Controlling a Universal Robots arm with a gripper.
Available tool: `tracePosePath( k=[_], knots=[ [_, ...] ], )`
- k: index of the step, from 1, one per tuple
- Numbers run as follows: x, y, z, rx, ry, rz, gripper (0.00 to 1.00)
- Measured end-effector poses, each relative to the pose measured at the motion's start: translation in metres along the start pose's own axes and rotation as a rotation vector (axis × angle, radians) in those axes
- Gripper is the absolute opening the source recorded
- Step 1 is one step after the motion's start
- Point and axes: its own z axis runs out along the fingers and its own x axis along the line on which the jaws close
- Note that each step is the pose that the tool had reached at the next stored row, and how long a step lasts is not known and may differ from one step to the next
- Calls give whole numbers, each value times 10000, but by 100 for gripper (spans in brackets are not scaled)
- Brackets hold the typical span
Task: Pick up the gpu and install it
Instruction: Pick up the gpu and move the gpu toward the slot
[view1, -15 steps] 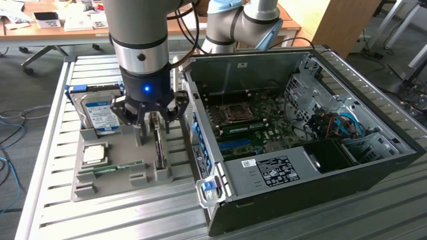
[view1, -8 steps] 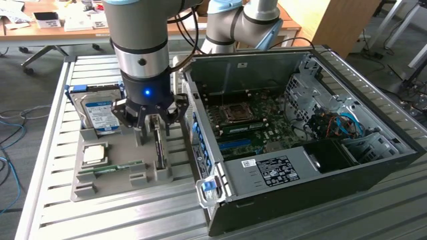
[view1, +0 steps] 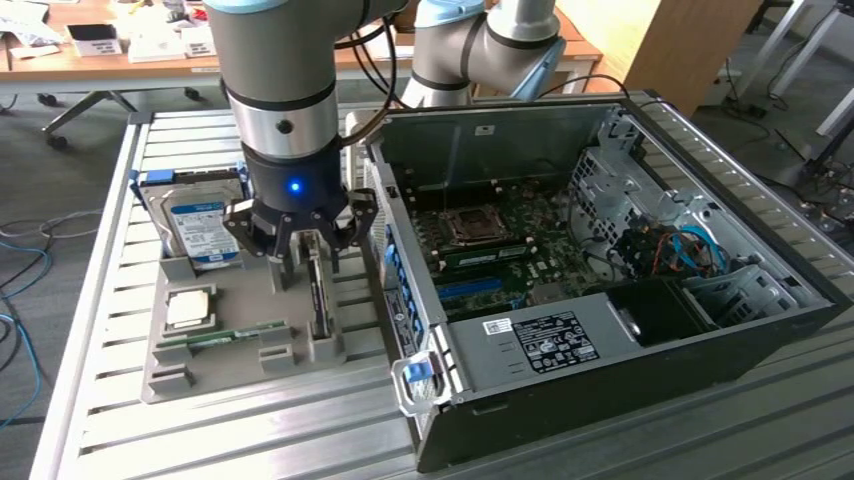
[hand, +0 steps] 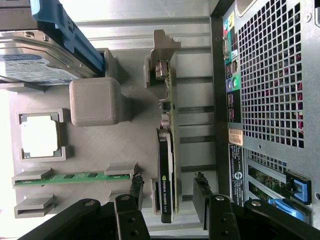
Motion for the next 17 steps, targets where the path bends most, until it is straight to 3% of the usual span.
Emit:
tracePosePath(
  k=[17],
  knots=[
    [1,-3,63,0,1,0,53]
  ],
)
